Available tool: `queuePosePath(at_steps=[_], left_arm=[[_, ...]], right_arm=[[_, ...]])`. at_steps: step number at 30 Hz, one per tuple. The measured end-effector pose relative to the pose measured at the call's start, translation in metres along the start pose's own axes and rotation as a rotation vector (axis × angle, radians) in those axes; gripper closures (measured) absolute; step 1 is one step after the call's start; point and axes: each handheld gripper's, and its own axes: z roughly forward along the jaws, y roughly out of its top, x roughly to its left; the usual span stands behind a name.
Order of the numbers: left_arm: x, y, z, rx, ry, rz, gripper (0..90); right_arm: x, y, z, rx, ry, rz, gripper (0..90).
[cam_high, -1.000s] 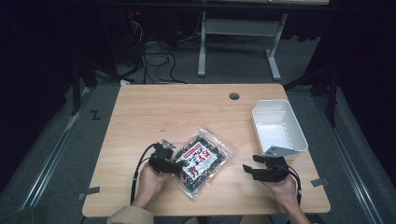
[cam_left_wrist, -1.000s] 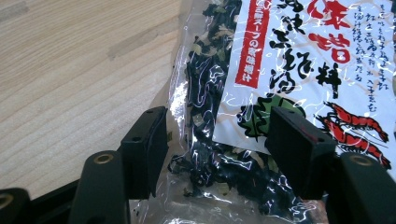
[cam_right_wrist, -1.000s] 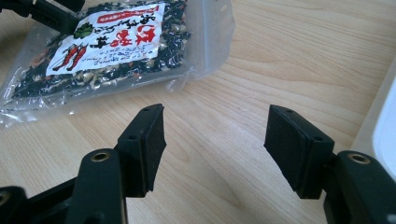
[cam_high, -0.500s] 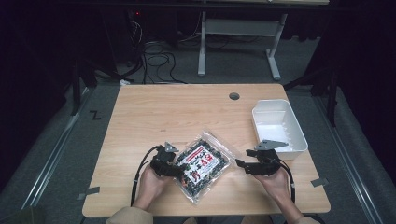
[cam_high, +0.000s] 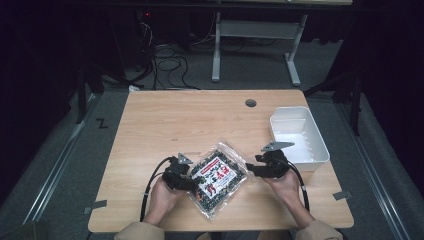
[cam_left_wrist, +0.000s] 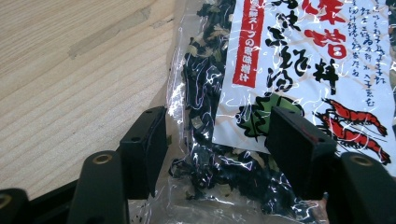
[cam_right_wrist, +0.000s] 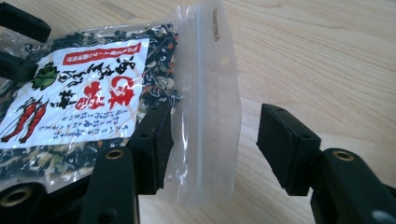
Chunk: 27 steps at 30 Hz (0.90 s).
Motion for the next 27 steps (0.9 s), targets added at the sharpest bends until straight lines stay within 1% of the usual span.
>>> queuePosePath(at_steps=[2,3,4,5,6,7,10,12,13,15,16,17,19,21,22,23,24,25,26,27], left_arm=[[0.001,-0.001,0.0,-0.001,-0.002,-0.016,37.5],[0.002,-0.001,0.001,0.0,-0.002,-0.032,34.6],[0.004,-0.001,0.001,0.0,-0.009,-0.048,34.6],[0.004,-0.001,0.001,-0.001,-0.012,-0.056,34.0],[0.004,-0.001,0.002,-0.002,-0.013,-0.056,33.7],[0.004,-0.001,0.002,-0.002,-0.009,-0.055,33.6],[0.004,-0.001,0.002,-0.002,-0.009,-0.059,33.2],[0.004,-0.001,0.002,0.001,-0.01,-0.06,32.9],[0.004,-0.001,0.002,0.001,-0.01,-0.06,32.7],[0.004,-0.001,0.002,0.001,-0.008,-0.059,32.6],[0.004,-0.001,0.002,-0.001,-0.008,-0.06,32.6],[0.005,-0.002,0.002,0.0,-0.009,-0.061,32.4],[0.005,-0.002,0.002,0.0,-0.01,-0.062,32.0],[0.005,-0.001,0.002,0.0,-0.01,-0.064,31.5],[0.005,-0.002,0.002,-0.003,-0.009,-0.064,31.4],[0.005,-0.002,0.002,-0.003,-0.009,-0.064,31.4],[0.005,-0.002,0.002,-0.003,-0.007,-0.06,31.4],[0.005,-0.002,0.002,-0.003,-0.007,-0.06,31.4],[0.005,-0.002,0.002,-0.007,-0.008,-0.06,31.4],[0.005,-0.002,0.002,-0.007,-0.01,-0.061,31.4]], right_arm=[[0.0,0.003,0.004,0.006,-0.003,0.005,49.7],[-0.002,0.005,0.009,0.023,0.004,0.02,53.8],[-0.002,0.005,0.009,0.023,0.004,0.02,53.8],[-0.003,0.005,0.012,0.035,0.009,0.03,55.7],[-0.004,0.006,0.014,0.036,0.013,0.039,58.1],[-0.006,0.007,0.019,0.044,0.031,0.056,60.2],[-0.009,0.009,0.026,0.068,0.047,0.077,62.9],[-0.011,0.011,0.029,0.074,0.072,0.094,64.7],[-0.011,0.011,0.029,0.074,0.072,0.094,64.7],[-0.013,0.012,0.034,0.082,0.103,0.118,67.9],[-0.013,0.012,0.034,0.082,0.103,0.118,67.9],[-0.013,0.012,0.035,0.079,0.118,0.127,71.3],[-0.014,0.012,0.035,0.08,0.124,0.128,72.9],[-0.014,0.012,0.035,0.083,0.142,0.127,78.2],[-0.013,0.012,0.035,0.081,0.143,0.124,80.5],[-0.013,0.012,0.035,0.081,0.143,0.124,80.5],[-0.013,0.012,0.033,0.068,0.15,0.112,85.4],[-0.013,0.012,0.033,0.068,0.15,0.112,85.4],[-0.01,0.013,0.032,0.061,0.162,0.105,88.9],[-0.007,0.013,0.031,0.058,0.147,0.09,89.0]])
